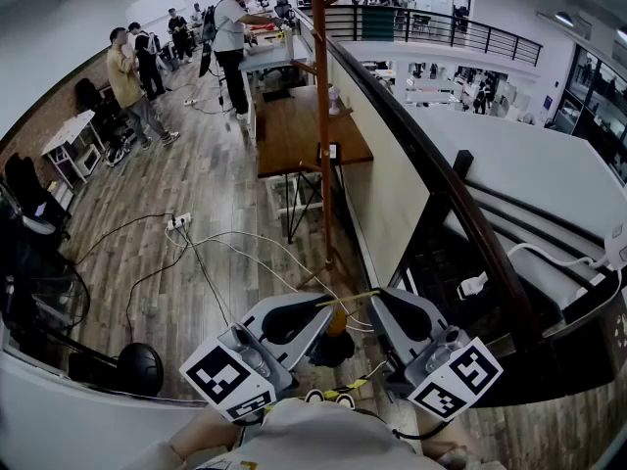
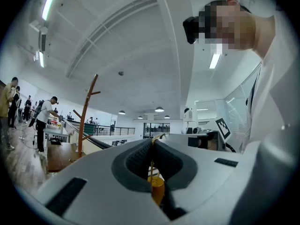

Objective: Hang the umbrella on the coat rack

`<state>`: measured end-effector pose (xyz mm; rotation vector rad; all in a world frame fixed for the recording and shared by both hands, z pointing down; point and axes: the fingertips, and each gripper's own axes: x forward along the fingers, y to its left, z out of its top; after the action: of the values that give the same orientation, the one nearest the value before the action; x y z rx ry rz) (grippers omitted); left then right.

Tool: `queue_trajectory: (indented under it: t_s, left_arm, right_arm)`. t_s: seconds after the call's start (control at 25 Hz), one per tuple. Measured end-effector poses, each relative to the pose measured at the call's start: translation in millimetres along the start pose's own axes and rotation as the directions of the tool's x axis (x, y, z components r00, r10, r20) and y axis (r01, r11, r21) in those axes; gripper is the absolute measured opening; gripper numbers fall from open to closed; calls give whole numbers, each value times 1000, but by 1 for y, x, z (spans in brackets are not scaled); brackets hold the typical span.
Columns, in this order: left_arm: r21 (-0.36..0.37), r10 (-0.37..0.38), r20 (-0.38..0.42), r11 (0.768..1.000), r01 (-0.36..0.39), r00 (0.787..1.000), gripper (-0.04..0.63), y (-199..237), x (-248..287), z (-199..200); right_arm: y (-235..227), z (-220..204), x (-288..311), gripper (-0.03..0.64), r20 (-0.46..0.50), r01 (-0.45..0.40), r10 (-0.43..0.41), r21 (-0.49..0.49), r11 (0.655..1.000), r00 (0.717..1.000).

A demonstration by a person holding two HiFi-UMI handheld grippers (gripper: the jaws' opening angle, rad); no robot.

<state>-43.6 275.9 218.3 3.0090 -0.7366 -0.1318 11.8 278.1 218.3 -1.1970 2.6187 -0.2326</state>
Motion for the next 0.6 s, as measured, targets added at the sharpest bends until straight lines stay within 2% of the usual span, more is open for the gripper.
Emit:
queue_trajectory:
  t_s: [0.16, 0.6]
  left_arm:
    - [-1, 10, -13, 1000, -10, 1000, 2, -3, 7, -11]
    - [-9, 57, -21, 998, -58, 998, 2, -2, 23, -18]
  right_arm:
    - [-8, -7, -7, 3, 3, -13, 13, 41, 999, 1000]
    - [-25, -11, -11, 3, -33, -41, 42, 34, 999, 999]
